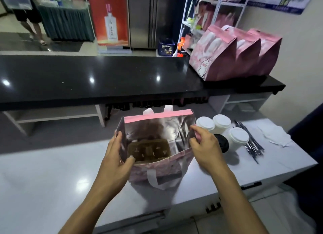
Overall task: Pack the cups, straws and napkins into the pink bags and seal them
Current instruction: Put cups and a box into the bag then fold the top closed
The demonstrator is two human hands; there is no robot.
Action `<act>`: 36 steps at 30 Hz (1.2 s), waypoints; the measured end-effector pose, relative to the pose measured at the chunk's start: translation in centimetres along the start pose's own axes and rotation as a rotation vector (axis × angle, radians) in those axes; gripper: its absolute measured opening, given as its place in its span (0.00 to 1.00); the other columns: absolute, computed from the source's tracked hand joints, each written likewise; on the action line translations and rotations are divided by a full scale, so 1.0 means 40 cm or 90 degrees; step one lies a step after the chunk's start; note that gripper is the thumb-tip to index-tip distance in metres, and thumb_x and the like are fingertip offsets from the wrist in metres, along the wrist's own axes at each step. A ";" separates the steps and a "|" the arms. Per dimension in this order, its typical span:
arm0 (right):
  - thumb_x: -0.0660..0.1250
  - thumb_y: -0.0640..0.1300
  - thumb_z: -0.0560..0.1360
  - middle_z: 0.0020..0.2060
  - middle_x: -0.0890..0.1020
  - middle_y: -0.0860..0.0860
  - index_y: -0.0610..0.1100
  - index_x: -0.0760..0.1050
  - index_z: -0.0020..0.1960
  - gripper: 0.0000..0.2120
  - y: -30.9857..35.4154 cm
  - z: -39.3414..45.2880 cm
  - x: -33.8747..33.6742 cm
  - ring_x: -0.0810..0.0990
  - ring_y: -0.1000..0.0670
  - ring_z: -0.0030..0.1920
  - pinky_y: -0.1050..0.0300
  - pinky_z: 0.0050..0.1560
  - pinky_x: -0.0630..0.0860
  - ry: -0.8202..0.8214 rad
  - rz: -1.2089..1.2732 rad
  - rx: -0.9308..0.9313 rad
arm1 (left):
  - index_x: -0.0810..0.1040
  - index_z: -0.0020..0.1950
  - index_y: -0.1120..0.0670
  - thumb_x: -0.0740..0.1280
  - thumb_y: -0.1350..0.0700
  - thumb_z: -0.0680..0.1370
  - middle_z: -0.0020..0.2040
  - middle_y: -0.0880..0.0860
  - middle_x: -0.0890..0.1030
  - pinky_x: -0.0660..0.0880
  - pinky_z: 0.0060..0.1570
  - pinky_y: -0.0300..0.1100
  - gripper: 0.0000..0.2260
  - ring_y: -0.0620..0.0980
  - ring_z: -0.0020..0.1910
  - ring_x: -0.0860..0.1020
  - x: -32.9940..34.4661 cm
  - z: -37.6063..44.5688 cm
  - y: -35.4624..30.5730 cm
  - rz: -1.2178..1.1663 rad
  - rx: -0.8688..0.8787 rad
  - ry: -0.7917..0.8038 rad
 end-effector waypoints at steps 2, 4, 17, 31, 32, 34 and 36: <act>0.63 0.42 0.77 0.60 0.79 0.50 0.48 0.75 0.69 0.21 -0.020 0.058 -0.010 0.76 0.49 0.62 0.51 0.65 0.72 0.007 -0.011 0.009 | 0.52 0.81 0.44 0.65 0.60 0.80 0.81 0.43 0.53 0.64 0.71 0.46 0.34 0.44 0.77 0.57 0.031 0.051 -0.018 -0.004 0.010 0.000; 0.63 0.43 0.78 0.61 0.78 0.51 0.49 0.74 0.70 0.20 -0.033 0.113 -0.016 0.75 0.50 0.63 0.51 0.66 0.72 0.016 -0.015 0.014 | 0.52 0.81 0.43 0.65 0.60 0.79 0.80 0.42 0.54 0.62 0.70 0.42 0.35 0.40 0.75 0.57 0.059 0.100 -0.035 -0.006 0.012 0.001; 0.63 0.37 0.77 0.56 0.78 0.51 0.51 0.79 0.60 0.15 -0.125 0.382 -0.111 0.76 0.48 0.57 0.51 0.61 0.72 -0.077 -0.139 -0.069 | 0.50 0.82 0.45 0.64 0.55 0.80 0.81 0.41 0.50 0.60 0.73 0.45 0.35 0.44 0.79 0.56 0.151 0.262 -0.039 0.036 -0.040 0.032; 0.69 0.66 0.69 0.70 0.70 0.49 0.53 0.61 0.75 0.39 -0.329 0.514 0.097 0.70 0.45 0.71 0.39 0.77 0.49 0.299 -0.490 -0.012 | 0.48 0.80 0.39 0.63 0.55 0.80 0.79 0.35 0.47 0.61 0.72 0.42 0.35 0.38 0.77 0.53 0.156 0.247 -0.034 0.018 -0.110 0.030; 0.70 0.67 0.68 0.69 0.70 0.49 0.53 0.62 0.74 0.40 -0.307 0.510 0.082 0.71 0.44 0.70 0.39 0.76 0.53 0.282 -0.456 -0.009 | 0.47 0.80 0.38 0.63 0.55 0.80 0.79 0.34 0.47 0.62 0.72 0.43 0.35 0.38 0.77 0.54 0.155 0.247 -0.034 0.017 -0.112 0.032; 0.71 0.67 0.65 0.67 0.70 0.48 0.51 0.64 0.73 0.41 -0.248 0.507 0.015 0.74 0.41 0.66 0.39 0.71 0.63 0.195 -0.360 -0.002 | 0.46 0.80 0.38 0.63 0.55 0.80 0.79 0.35 0.46 0.64 0.72 0.44 0.35 0.36 0.74 0.53 0.157 0.245 -0.036 0.020 -0.114 0.039; 0.74 0.65 0.63 0.66 0.69 0.44 0.48 0.67 0.71 0.42 -0.158 0.499 -0.086 0.75 0.37 0.62 0.40 0.65 0.71 0.070 -0.227 -0.015 | 0.45 0.80 0.39 0.63 0.56 0.80 0.79 0.35 0.45 0.64 0.73 0.42 0.36 0.34 0.73 0.52 0.159 0.245 -0.038 0.021 -0.112 0.041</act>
Point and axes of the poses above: each hand's wrist, its own z-axis towards the middle knuckle, its own x-axis out of the palm, y = z × x, the point moved 9 cm from there along z, towards the middle knuckle
